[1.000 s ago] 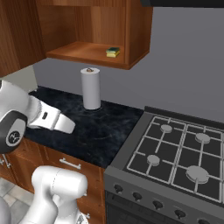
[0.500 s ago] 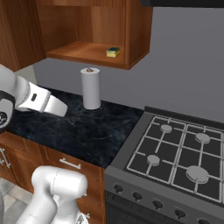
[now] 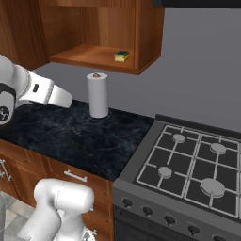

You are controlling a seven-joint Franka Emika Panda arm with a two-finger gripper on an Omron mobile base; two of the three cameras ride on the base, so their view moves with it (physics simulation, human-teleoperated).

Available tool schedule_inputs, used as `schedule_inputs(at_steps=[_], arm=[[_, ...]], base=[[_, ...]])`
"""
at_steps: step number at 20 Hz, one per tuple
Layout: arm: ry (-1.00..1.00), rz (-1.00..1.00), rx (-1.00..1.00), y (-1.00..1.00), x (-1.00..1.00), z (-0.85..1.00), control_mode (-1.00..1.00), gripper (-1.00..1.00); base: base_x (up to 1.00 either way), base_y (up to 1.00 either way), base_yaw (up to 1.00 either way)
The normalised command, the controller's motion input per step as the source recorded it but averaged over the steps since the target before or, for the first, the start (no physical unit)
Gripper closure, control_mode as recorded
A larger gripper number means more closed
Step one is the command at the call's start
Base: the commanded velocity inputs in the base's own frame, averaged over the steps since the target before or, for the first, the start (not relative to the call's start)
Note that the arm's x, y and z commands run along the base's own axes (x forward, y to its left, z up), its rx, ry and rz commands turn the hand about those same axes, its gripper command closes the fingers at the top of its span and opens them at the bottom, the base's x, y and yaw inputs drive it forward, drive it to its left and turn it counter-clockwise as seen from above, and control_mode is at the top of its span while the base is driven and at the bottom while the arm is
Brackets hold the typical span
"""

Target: Locate and retrieve the bar soap and sponge from the cabinet. Place them next to the sink.

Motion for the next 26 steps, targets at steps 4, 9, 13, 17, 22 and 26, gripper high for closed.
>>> schedule_inputs(at_steps=[4, 9, 13, 17, 22, 26], arm=[[-0.2, 0.07, 0.0, -0.01, 0.16, 0.15, -1.0, -1.0], [-0.07, 0.03, -0.06, 0.0, 0.08, 0.3, -1.0, -1.0], [0.0, 0.0, -0.08, 0.0, 0.05, 0.44, -1.0, -1.0], [0.09, 0.0, -0.02, 0.0, 0.21, 0.09, -1.0, -1.0], [0.01, 0.0, 0.0, -0.08, 0.38, 0.0, -1.0, -1.0], [-0.03, -0.01, 0.0, -0.04, 0.3, -0.01, -1.0, -1.0]], base=[[0.0, 0.0, 0.0], [0.0, 0.0, 0.0], [0.0, 0.0, 0.0], [0.0, 0.0, 0.0], [0.0, 0.0, 0.0], [0.0, 0.0, 0.0]])
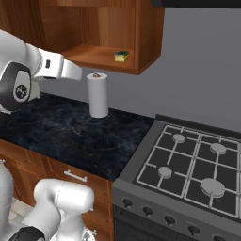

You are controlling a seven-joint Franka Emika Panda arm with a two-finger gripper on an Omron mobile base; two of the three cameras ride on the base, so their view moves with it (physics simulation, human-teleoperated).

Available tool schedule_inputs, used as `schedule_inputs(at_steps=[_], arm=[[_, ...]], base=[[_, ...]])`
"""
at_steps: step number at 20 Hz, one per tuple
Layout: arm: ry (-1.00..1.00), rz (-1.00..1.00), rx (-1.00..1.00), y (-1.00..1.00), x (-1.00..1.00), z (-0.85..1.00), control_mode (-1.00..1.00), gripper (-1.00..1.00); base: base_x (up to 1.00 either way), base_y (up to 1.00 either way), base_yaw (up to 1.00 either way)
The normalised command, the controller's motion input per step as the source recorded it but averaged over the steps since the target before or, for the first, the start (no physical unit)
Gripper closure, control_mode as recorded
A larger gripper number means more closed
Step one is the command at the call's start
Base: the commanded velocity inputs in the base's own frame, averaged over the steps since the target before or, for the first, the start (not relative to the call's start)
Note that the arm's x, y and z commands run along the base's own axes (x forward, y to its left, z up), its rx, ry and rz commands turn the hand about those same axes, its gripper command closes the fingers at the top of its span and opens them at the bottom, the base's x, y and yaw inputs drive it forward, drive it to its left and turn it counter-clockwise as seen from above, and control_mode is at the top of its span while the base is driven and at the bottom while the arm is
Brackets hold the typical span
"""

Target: Locate and retrieve the bar soap and sponge from the cabinet. Place them next to the sink.

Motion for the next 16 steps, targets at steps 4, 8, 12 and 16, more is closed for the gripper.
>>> schedule_inputs(at_steps=[4, 8, 12, 16], arm=[[-0.04, -0.04, -0.02, -0.03, 0.27, 0.0, -1.0, -1.0], [-0.04, -0.05, -0.03, -0.04, 0.23, 0.03, -1.0, -1.0], [-0.03, -0.03, -0.01, -0.09, 0.12, 0.09, -1.0, -1.0], [-0.02, -0.01, 0.0, -0.12, 0.0, 0.21, -1.0, -1.0]], base=[[0.0, 0.0, 0.0], [0.0, 0.0, 0.0], [0.0, 0.0, 0.0], [0.0, 0.0, 0.0]])
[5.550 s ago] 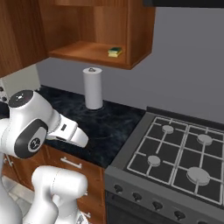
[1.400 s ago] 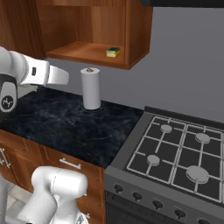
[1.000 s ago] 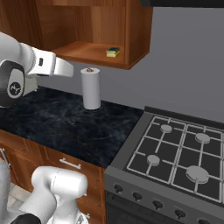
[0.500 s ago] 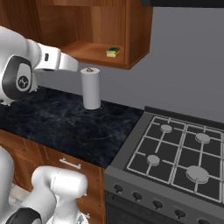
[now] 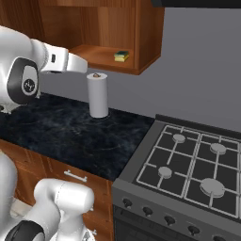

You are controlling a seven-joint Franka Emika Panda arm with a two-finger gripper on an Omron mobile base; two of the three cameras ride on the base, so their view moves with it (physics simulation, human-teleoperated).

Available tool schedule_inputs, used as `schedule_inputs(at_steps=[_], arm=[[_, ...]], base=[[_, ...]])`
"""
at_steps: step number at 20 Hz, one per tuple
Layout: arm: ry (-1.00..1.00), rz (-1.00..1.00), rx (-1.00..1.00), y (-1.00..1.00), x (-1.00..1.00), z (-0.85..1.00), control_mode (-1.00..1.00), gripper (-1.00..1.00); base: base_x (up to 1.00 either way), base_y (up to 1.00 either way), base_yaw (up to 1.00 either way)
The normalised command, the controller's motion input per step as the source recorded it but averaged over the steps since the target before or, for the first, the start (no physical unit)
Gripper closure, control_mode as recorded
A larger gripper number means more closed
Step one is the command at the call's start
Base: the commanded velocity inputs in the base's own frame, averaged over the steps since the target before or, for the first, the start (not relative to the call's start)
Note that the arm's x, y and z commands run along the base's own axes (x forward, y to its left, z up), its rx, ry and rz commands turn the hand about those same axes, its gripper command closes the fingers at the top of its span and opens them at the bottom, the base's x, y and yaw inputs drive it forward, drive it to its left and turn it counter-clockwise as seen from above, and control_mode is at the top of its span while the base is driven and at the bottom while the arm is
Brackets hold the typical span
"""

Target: Locate and retrieve the bar soap and sponge from the cabinet. Place them next to the sink.

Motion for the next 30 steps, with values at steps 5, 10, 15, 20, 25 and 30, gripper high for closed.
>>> schedule_inputs(at_steps=[5, 10, 15, 20, 25, 30], arm=[[0.0, 0.01, 0.0, -0.02, 0.06, 0.08, -1.0, -1.0], [0.0, 0.07, 0.02, 0.0, 0.34, -0.09, -1.0, -1.0], [0.0, 0.01, 0.0, -0.15, 0.29, 0.0, -1.0, -1.0], [0.0, 0.01, 0.01, -0.01, 0.25, 0.0, -1.0, -1.0], [0.0, 0.03, 0.0, 0.03, 0.28, 0.0, -1.0, -1.0], [0.0, 0.03, 0.0, 0.04, 0.41, 0.0, -1.0, -1.0]], base=[[0.0, 0.0, 0.0], [0.0, 0.0, 0.0], [0.0, 0.0, 0.0], [0.0, 0.0, 0.0], [0.0, 0.0, 0.0], [0.0, 0.0, 0.0]])
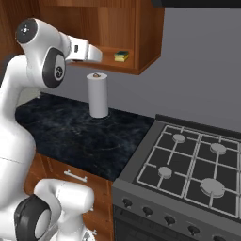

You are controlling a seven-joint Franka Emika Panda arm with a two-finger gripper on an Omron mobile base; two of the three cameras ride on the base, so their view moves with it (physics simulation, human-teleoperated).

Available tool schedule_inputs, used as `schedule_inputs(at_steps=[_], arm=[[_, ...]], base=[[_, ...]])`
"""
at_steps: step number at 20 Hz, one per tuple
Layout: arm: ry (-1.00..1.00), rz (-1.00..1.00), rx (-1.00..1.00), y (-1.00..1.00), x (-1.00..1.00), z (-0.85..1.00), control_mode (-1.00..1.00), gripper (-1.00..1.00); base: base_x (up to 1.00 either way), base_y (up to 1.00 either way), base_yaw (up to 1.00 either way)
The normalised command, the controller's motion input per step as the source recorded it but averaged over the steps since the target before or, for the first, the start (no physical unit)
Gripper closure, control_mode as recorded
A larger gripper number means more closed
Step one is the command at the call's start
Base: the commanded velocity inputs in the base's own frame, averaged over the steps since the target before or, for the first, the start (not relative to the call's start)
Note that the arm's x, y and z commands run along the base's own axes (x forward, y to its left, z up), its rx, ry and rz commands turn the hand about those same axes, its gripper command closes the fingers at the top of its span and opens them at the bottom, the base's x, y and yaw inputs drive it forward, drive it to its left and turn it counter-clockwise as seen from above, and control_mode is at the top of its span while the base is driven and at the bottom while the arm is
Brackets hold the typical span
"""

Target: Locate and retrieve the bar soap and sponge from the cabinet. Place them next to the sink.

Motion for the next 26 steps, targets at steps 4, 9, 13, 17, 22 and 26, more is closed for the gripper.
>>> schedule_inputs(at_steps=[4, 9, 13, 17, 22, 26], arm=[[0.02, 0.0, 0.0, 0.04, 0.45, 0.0, -1.0, -1.0], [0.05, 0.0, -0.02, 0.0, 0.43, 0.0, -1.0, -1.0], [0.02, 0.0, 0.0, -0.02, 0.46, 0.0, -1.0, -1.0], [0.0, -0.01, 0.0, -0.07, 0.4, -0.02, -1.0, -1.0], [0.0, -0.02, 0.0, -0.13, 0.21, -0.08, -1.0, -1.0], [0.0, 0.0, 0.0, -0.08, 0.22, -0.12, -1.0, -1.0]], base=[[0.0, 0.0, 0.0], [0.0, 0.0, 0.0], [0.0, 0.0, 0.0], [0.0, 0.0, 0.0], [0.0, 0.0, 0.0], [0.0, 0.0, 0.0]])
